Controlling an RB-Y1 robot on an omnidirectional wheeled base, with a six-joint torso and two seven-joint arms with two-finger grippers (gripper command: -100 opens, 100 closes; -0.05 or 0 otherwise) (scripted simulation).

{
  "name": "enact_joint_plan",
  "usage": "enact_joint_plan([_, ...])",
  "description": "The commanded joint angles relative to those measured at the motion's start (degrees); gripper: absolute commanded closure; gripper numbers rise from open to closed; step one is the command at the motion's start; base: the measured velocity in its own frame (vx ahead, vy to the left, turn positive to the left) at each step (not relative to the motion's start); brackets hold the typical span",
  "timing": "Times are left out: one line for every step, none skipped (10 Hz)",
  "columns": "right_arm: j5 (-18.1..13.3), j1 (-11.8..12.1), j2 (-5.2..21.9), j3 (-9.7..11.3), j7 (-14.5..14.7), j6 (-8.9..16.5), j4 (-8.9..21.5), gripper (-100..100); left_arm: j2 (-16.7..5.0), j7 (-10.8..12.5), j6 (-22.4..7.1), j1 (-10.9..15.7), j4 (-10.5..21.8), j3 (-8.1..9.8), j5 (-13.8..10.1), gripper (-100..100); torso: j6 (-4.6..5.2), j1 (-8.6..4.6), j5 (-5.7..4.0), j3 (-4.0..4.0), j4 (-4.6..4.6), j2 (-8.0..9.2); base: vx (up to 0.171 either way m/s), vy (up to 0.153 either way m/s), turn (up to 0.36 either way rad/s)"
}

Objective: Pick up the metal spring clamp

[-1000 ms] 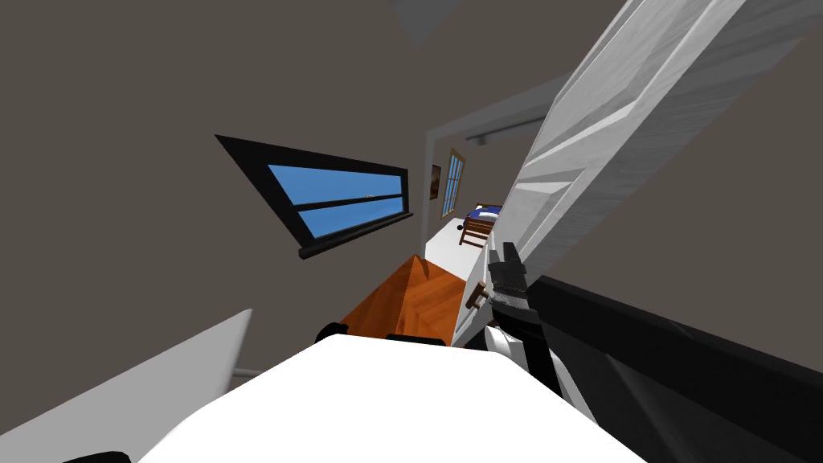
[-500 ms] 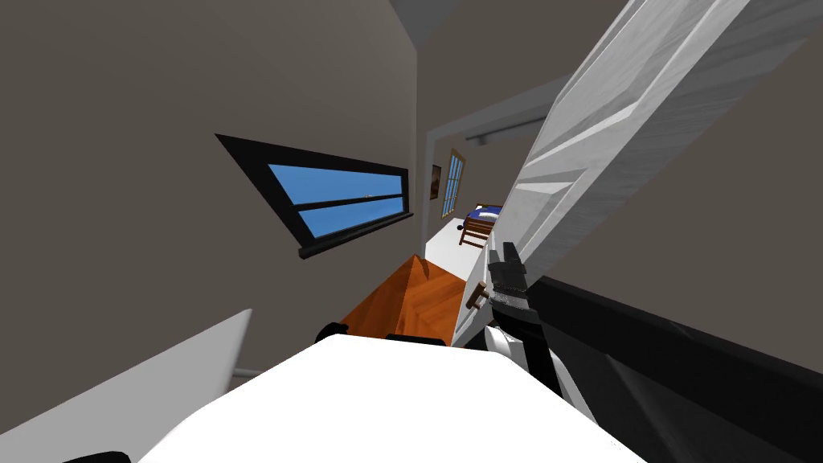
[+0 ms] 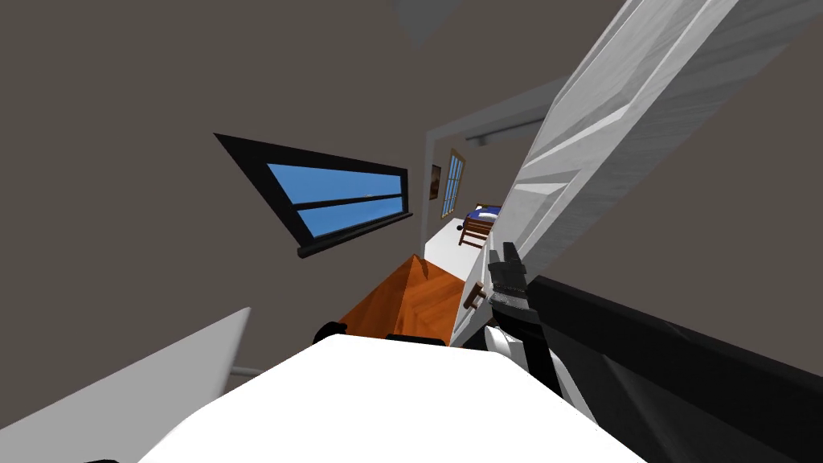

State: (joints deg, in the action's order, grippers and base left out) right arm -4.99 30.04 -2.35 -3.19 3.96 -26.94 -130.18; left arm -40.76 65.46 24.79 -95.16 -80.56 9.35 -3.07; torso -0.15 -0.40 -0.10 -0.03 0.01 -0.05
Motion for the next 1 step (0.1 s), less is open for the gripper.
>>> enact_joint_plan([0.00,0.00,0.00,0.00,0.00,0.00,0.00,0,0.00,0.00,0.00,0.00,0.00,0.00,0.00,0,0.00,0.00,0.00,0.00,0.00,0.00,0.000,-0.006,0.002])
